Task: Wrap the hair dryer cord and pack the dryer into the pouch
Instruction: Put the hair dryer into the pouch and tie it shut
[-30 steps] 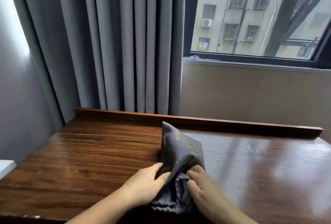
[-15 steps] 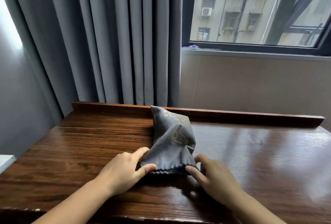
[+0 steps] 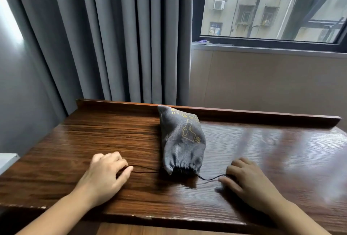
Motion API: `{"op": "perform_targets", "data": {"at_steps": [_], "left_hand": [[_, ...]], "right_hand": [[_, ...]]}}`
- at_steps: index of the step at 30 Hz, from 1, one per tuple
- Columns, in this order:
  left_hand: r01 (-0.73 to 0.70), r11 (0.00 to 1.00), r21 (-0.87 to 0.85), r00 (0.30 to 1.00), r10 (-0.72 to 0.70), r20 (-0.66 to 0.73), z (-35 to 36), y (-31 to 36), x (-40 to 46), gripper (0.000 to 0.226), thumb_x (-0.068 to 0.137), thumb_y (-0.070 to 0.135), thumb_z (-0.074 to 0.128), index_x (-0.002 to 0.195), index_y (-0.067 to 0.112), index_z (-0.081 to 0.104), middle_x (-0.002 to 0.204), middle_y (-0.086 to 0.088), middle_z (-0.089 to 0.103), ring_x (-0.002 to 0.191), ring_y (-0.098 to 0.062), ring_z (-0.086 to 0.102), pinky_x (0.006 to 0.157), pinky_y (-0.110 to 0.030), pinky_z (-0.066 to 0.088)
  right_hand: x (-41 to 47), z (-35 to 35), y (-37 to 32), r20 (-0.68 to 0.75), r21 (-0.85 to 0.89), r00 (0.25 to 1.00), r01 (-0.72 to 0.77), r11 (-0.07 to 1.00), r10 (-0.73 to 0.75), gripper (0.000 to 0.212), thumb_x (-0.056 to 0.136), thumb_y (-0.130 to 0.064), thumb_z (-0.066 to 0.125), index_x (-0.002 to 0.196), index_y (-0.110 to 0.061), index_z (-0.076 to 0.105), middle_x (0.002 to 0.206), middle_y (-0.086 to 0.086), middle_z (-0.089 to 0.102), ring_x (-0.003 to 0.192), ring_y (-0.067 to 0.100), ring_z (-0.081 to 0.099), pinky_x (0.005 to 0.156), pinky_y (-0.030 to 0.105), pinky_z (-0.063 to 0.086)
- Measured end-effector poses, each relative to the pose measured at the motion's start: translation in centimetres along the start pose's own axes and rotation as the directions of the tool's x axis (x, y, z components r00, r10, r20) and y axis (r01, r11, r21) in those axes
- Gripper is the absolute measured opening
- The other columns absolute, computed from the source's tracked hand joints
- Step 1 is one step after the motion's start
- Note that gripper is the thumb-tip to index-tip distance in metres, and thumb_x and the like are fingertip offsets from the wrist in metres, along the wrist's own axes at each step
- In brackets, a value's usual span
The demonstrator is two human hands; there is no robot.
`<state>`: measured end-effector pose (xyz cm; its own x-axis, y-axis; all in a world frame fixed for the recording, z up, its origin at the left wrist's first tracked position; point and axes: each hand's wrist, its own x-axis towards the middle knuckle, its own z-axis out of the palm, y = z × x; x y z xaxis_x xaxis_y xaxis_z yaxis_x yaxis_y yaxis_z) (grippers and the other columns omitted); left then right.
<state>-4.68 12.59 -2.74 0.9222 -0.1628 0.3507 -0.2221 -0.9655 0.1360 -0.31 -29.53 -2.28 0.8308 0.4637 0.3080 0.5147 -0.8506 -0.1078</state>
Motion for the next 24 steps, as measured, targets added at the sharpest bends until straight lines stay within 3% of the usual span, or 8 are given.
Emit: {"op": "perform_targets", "data": {"at_steps": [3,6,8,12,14,16,19,24], "left_hand": [[-0.004,0.994,0.109,0.998,0.011,-0.069,0.1,2.4,0.6,0.05,0.081,0.063,0.046,0.112,0.03,0.068,0.113,0.005,0.059,0.112,-0.021,0.052,0.101,-0.047,0.026],[-0.139,0.987,0.082,0.989,0.143,-0.046,0.9,5.2,1.3,0.063,0.078,0.068,0.052,0.118,0.021,0.066,0.121,0.002,0.063,0.125,-0.023,0.047,0.106,-0.044,0.024],[-0.2,0.979,0.04,0.979,0.201,-0.017,1.4,7.0,2.0,0.057,0.078,0.067,0.053,0.107,0.021,0.069,0.11,0.006,0.067,0.12,-0.019,0.054,0.106,-0.04,0.026],[-0.162,0.984,-0.079,0.984,0.167,0.059,1.3,8.6,2.9,0.031,0.079,0.05,0.047,0.076,0.024,0.065,0.075,0.009,0.066,0.082,-0.016,0.064,0.092,-0.038,0.046],[-0.102,0.978,-0.181,0.99,0.118,0.076,1.0,8.8,3.0,0.037,0.082,0.05,0.043,0.08,0.021,0.066,0.077,0.005,0.066,0.082,-0.018,0.061,0.083,-0.036,0.05],[-0.045,0.958,-0.284,0.994,0.072,0.085,0.9,9.1,2.7,0.033,0.085,0.05,0.051,0.087,0.021,0.065,0.082,0.007,0.064,0.086,-0.014,0.057,0.08,-0.031,0.046],[-0.033,0.913,-0.407,0.997,0.057,0.047,1.0,9.6,2.6,0.03,0.083,0.049,0.062,0.085,0.02,0.063,0.08,0.01,0.065,0.081,-0.008,0.059,0.077,-0.032,0.047],[0.012,0.863,-0.506,0.999,0.015,0.05,0.7,9.6,2.6,0.039,0.084,0.055,0.051,0.077,0.018,0.061,0.07,0.01,0.063,0.071,-0.005,0.058,0.072,-0.033,0.048]], "right_hand": [[0.4,0.3,-2.3,-0.018,0.008,0.999,-0.038,0.999,0.038,0.058,0.078,-0.085,0.038,0.095,-0.034,0.06,0.099,-0.018,0.053,0.1,0.006,0.045,0.089,0.031,0.039],[1.0,0.8,-5.4,-0.026,-0.019,0.999,-0.025,1.0,0.025,0.065,0.074,-0.087,0.039,0.104,-0.033,0.062,0.106,-0.013,0.058,0.109,0.015,0.052,0.094,0.036,0.043],[1.4,1.1,-7.3,-0.067,-0.08,0.996,-0.062,0.995,0.057,0.07,0.069,-0.087,0.043,0.103,-0.029,0.064,0.109,-0.007,0.062,0.112,0.021,0.055,0.092,0.042,0.046],[2.0,1.0,-8.6,-0.164,-0.066,0.953,-0.269,0.961,0.256,0.087,0.059,-0.087,0.048,0.116,-0.022,0.058,0.121,0.001,0.057,0.119,0.029,0.051,0.097,0.047,0.042],[1.7,1.1,-8.5,-0.164,-0.019,0.949,-0.277,0.961,0.271,0.086,0.059,-0.084,0.05,0.119,-0.023,0.053,0.118,0.0,0.059,0.121,0.029,0.051,0.099,0.045,0.038],[1.3,1.7,-8.6,-0.129,0.066,0.97,-0.2,0.978,0.207,0.074,0.062,-0.074,0.056,0.12,-0.029,0.045,0.111,-0.006,0.061,0.12,0.024,0.05,0.101,0.039,0.034],[1.2,2.4,-8.8,-0.068,0.31,0.976,-0.178,0.934,0.208,0.068,0.075,-0.044,0.071,0.13,-0.036,0.033,0.114,-0.012,0.054,0.116,0.014,0.048,0.103,0.03,0.037],[1.5,2.0,-8.6,-0.049,0.535,0.978,-0.146,0.832,0.202,0.054,0.09,-0.02,0.063,0.122,-0.047,0.029,0.092,-0.014,0.057,0.078,0.005,0.059,0.074,0.02,0.042]]}}
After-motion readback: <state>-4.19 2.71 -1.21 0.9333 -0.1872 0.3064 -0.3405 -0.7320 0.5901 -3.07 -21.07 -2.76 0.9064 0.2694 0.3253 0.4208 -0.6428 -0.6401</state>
